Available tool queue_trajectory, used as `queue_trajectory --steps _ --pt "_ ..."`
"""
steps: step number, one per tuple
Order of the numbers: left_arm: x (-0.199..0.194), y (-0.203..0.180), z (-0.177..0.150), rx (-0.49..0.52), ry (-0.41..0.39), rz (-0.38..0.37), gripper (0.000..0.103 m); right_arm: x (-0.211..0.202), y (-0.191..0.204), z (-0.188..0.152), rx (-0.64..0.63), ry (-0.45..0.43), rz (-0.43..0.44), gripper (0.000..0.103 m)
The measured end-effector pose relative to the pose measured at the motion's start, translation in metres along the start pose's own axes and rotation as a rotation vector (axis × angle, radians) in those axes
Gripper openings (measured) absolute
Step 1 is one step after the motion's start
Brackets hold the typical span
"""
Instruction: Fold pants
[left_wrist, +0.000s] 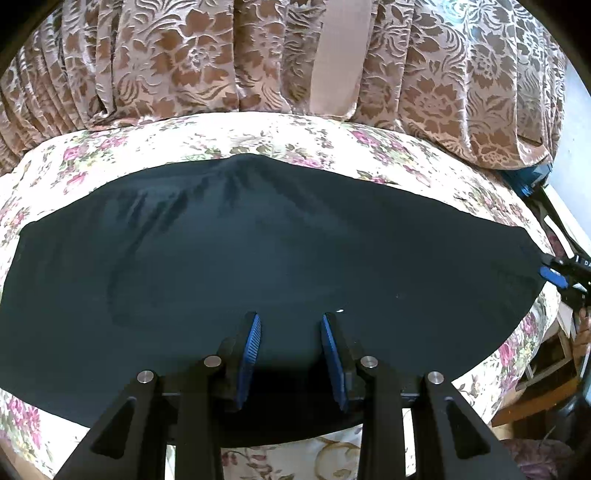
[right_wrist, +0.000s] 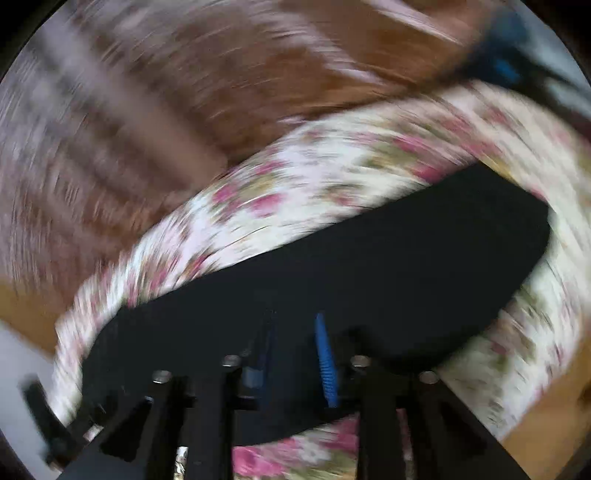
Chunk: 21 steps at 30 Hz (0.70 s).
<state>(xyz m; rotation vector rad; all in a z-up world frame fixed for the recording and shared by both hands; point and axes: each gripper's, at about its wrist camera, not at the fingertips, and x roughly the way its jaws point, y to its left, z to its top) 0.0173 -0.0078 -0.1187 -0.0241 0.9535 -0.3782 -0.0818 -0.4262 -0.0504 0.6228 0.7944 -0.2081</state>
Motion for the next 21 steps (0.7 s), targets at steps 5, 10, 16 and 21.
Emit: queue_trajectory --steps 5,10,16,21 --pt "0.003 -0.003 0.001 0.005 0.009 0.000 0.034 -0.028 -0.105 0.005 0.368 -0.078 0.041 0.032" --pt "0.004 -0.004 0.002 0.004 0.014 -0.001 0.034 -0.019 -0.169 0.001 0.591 -0.097 0.069 0.029" --pt "0.006 -0.003 0.002 0.004 0.017 0.005 0.034 -0.003 -0.187 0.017 0.661 -0.134 0.126 0.029" --pt "0.006 -0.003 0.003 0.005 0.019 0.005 0.034 0.004 -0.180 0.038 0.553 -0.149 0.077 0.022"
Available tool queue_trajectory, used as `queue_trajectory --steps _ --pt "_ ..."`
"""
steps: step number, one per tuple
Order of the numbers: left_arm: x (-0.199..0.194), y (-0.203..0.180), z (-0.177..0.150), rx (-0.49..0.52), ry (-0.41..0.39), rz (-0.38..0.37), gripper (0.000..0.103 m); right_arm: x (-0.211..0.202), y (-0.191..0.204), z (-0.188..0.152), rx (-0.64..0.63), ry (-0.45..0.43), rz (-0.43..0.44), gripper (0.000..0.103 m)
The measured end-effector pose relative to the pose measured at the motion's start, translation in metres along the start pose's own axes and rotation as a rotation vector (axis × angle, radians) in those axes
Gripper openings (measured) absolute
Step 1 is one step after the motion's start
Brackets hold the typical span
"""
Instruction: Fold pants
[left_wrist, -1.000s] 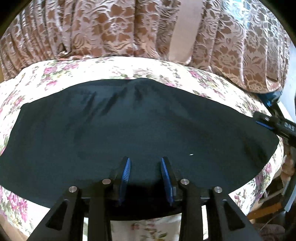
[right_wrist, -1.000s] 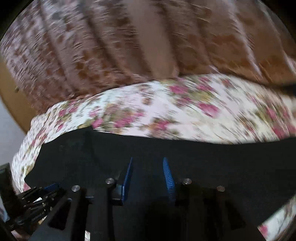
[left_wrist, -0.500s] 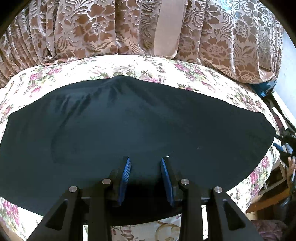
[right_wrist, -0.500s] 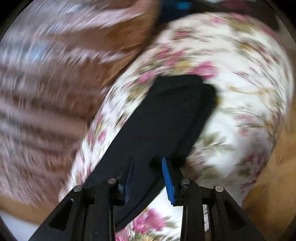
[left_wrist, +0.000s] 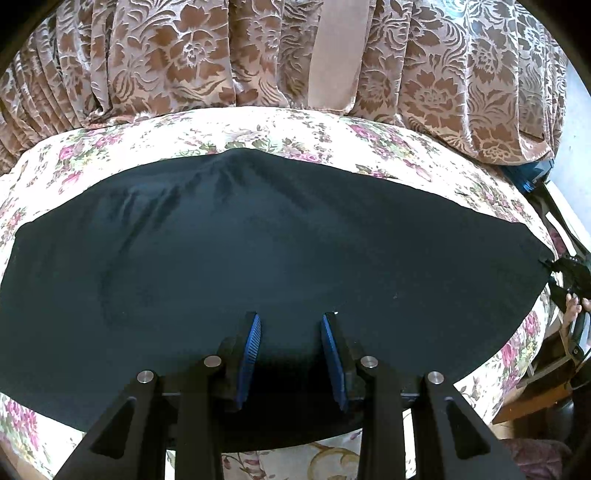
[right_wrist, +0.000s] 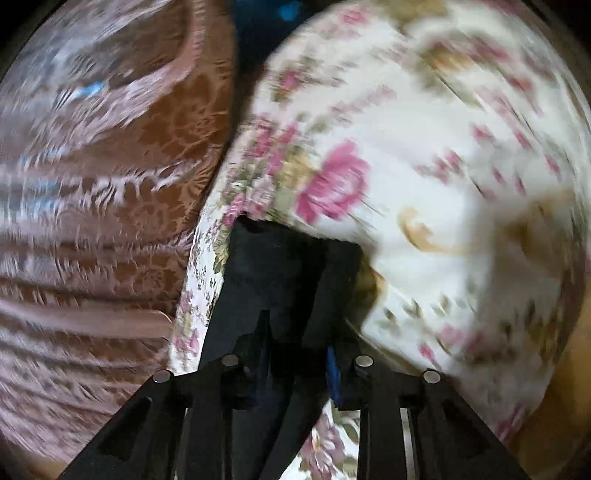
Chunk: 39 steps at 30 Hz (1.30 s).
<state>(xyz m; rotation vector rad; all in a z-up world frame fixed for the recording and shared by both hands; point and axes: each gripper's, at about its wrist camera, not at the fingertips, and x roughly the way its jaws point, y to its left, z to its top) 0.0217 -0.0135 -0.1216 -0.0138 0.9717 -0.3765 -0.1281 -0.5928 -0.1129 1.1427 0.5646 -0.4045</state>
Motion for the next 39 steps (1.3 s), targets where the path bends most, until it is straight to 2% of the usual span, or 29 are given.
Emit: queue_trajectory --steps 4,8,11,17,22,24,27,30,31,33,34,37,39 --pt "0.000 0.000 0.000 -0.004 0.000 -0.001 0.034 -0.006 0.033 0.000 -0.164 -0.028 -0.062 0.015" --pt "-0.002 0.003 0.001 -0.019 0.002 -0.019 0.034 -0.019 0.086 -0.014 -0.354 -0.033 -0.024 0.015" --pt "-0.004 0.007 0.003 -0.059 0.006 -0.066 0.034 -0.023 0.130 -0.035 -0.497 -0.011 0.022 0.015" --pt "-0.008 0.011 0.006 -0.123 0.020 -0.182 0.034 -0.013 0.201 -0.100 -0.711 0.076 0.114 0.015" --pt "-0.012 0.018 0.013 -0.192 0.022 -0.300 0.034 0.013 0.242 -0.182 -0.881 0.234 0.180 0.015" --pt "-0.013 0.021 0.017 -0.222 0.021 -0.352 0.034 0.027 0.250 -0.217 -0.950 0.308 0.195 0.015" --pt "-0.013 0.024 0.024 -0.256 0.027 -0.412 0.035 0.049 0.258 -0.265 -1.047 0.393 0.173 0.015" --pt "-0.012 0.025 0.034 -0.286 0.029 -0.480 0.050 0.068 0.254 -0.296 -1.101 0.453 0.129 0.019" --pt "-0.010 0.026 0.036 -0.294 0.035 -0.501 0.057 0.072 0.252 -0.303 -1.110 0.467 0.117 0.020" --pt "-0.003 0.027 0.043 -0.337 0.057 -0.555 0.063 0.076 0.246 -0.311 -1.151 0.469 0.097 0.023" --pt "0.002 0.027 0.046 -0.353 0.071 -0.581 0.065 0.077 0.243 -0.313 -1.163 0.482 0.099 0.028" --pt "0.016 0.022 0.055 -0.399 0.106 -0.642 0.074 0.072 0.239 -0.314 -1.190 0.504 0.117 0.029" --pt "0.030 0.013 0.060 -0.413 0.150 -0.679 0.075 0.065 0.235 -0.311 -1.200 0.520 0.132 0.029"
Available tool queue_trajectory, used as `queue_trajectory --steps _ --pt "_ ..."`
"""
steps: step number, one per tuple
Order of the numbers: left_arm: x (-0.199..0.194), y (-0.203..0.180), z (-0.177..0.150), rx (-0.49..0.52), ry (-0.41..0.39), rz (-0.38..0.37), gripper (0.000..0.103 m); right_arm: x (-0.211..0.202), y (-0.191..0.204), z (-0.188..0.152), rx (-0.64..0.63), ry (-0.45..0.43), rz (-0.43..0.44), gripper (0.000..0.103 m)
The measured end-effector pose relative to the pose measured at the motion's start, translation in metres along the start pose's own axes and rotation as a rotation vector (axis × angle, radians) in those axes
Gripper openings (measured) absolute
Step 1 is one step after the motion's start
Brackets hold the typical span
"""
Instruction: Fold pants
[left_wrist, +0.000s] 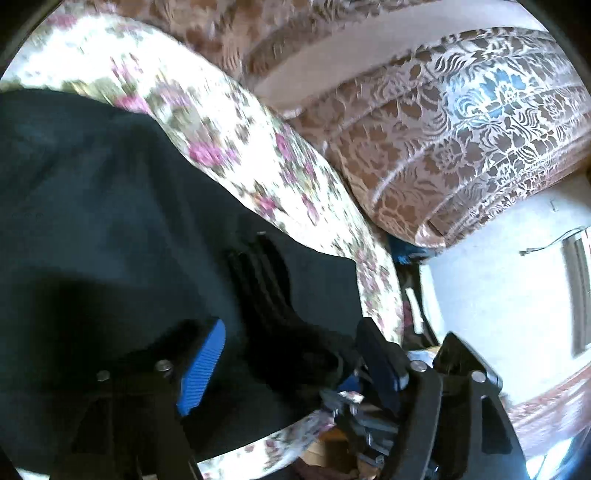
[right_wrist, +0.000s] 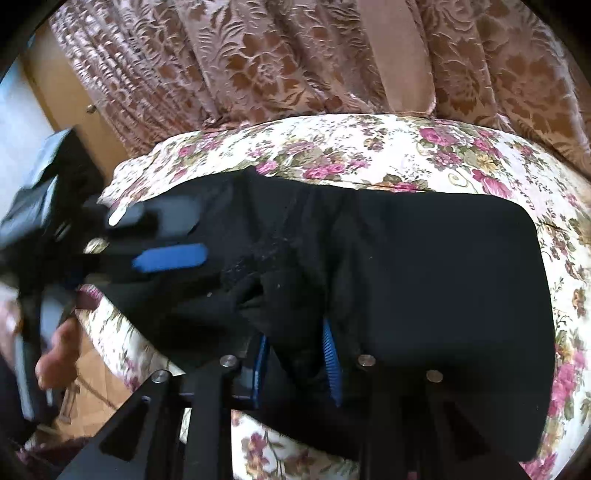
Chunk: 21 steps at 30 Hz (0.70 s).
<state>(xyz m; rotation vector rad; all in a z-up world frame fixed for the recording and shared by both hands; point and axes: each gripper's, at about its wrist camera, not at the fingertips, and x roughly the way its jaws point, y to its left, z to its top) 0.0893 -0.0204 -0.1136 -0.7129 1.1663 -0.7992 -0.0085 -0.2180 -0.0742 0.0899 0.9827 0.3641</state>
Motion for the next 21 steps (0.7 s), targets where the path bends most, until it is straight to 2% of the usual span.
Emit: queue_trajectory --steps 5,9,12,13,14,15,16,19,21 --pt "0.031 0.001 0.003 -0.053 0.072 -0.020 0.075 -0.027 -0.005 -0.014 -0.008 -0.002 0.028 0.031" --pt "0.055 0.007 0.000 -0.114 0.138 -0.031 0.072 -0.028 -0.011 -0.019 0.031 -0.016 0.027 0.031" --pt "0.059 0.003 0.005 -0.131 0.146 -0.058 0.061 -0.021 -0.009 -0.014 0.039 -0.039 0.014 0.031" --pt "0.059 0.000 0.008 -0.116 0.134 -0.049 0.046 -0.016 -0.005 -0.012 0.025 -0.037 0.007 0.031" --pt "0.058 -0.001 0.011 -0.095 0.126 -0.039 0.038 -0.012 0.000 -0.010 0.003 -0.030 -0.010 0.033" --pt "0.058 -0.003 0.015 -0.071 0.114 -0.004 0.019 -0.009 0.005 -0.008 -0.020 -0.023 -0.026 0.036" --pt "0.057 -0.003 0.018 -0.060 0.107 0.013 0.017 -0.007 0.008 -0.007 -0.038 -0.020 -0.037 0.040" --pt "0.050 -0.004 0.025 -0.007 0.066 0.045 0.014 -0.016 0.013 -0.008 -0.072 -0.028 -0.037 0.041" --pt "0.045 -0.002 0.031 -0.010 0.057 0.031 0.014 -0.029 0.008 -0.011 -0.057 -0.031 -0.026 0.041"
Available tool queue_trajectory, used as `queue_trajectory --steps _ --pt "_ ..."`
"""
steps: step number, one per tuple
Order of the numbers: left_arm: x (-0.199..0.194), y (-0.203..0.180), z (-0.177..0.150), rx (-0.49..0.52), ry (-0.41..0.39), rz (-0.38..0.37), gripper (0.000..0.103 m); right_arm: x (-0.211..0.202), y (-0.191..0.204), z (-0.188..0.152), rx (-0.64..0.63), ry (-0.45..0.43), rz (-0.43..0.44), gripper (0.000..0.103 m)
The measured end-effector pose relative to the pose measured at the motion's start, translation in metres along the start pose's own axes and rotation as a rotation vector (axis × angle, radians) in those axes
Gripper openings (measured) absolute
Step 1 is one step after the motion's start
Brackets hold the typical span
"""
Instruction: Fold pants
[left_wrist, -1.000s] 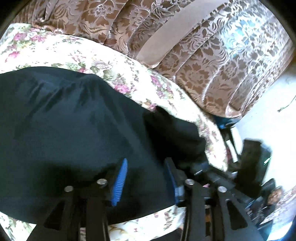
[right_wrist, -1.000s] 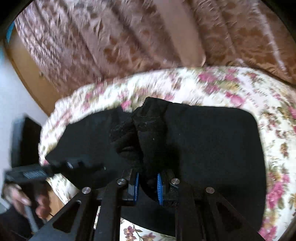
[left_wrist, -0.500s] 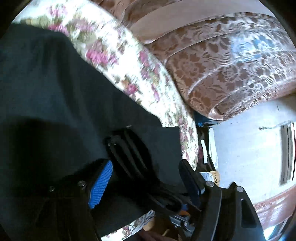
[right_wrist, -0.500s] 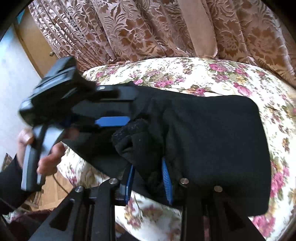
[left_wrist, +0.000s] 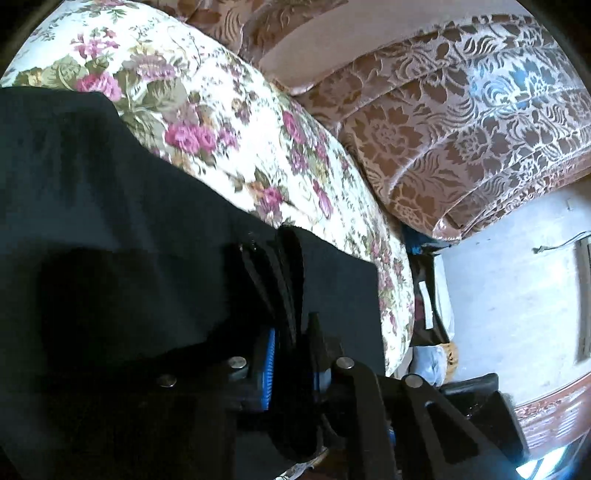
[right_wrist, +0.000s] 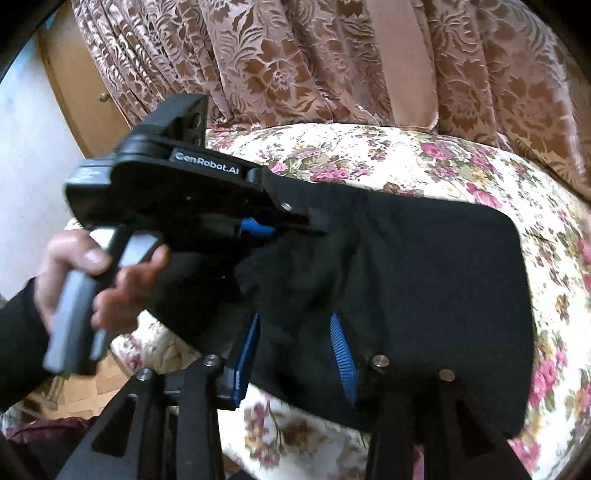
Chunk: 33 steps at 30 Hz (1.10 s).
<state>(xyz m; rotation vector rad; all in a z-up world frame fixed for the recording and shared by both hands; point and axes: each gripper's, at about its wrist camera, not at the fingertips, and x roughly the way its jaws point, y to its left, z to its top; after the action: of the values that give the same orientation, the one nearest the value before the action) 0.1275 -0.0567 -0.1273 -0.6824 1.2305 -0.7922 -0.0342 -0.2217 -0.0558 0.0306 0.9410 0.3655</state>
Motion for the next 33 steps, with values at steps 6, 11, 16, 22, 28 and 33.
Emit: queue_trajectory --steps 6,11,16,22,28,33 --pt "-0.008 0.004 0.008 0.015 -0.001 0.002 0.014 -0.058 -0.071 -0.042 0.315 -0.084 0.045 0.030" --pt "-0.010 -0.001 0.007 0.009 0.008 -0.014 0.014 -0.070 -0.098 -0.079 0.419 -0.055 -0.077 0.016" --pt "-0.026 -0.014 0.004 0.003 0.009 -0.093 0.014 -0.071 -0.109 -0.093 0.467 -0.066 -0.206 0.020" --pt "-0.038 -0.050 0.008 0.045 0.012 -0.177 0.014 -0.059 -0.106 -0.091 0.447 0.009 -0.233 0.043" --pt "-0.044 -0.094 0.015 0.123 0.012 -0.226 0.014 -0.049 -0.111 -0.076 0.531 -0.044 -0.215 0.044" --pt "-0.052 -0.101 0.016 0.148 0.004 -0.236 0.014 -0.037 -0.120 -0.067 0.574 -0.062 -0.299 0.042"
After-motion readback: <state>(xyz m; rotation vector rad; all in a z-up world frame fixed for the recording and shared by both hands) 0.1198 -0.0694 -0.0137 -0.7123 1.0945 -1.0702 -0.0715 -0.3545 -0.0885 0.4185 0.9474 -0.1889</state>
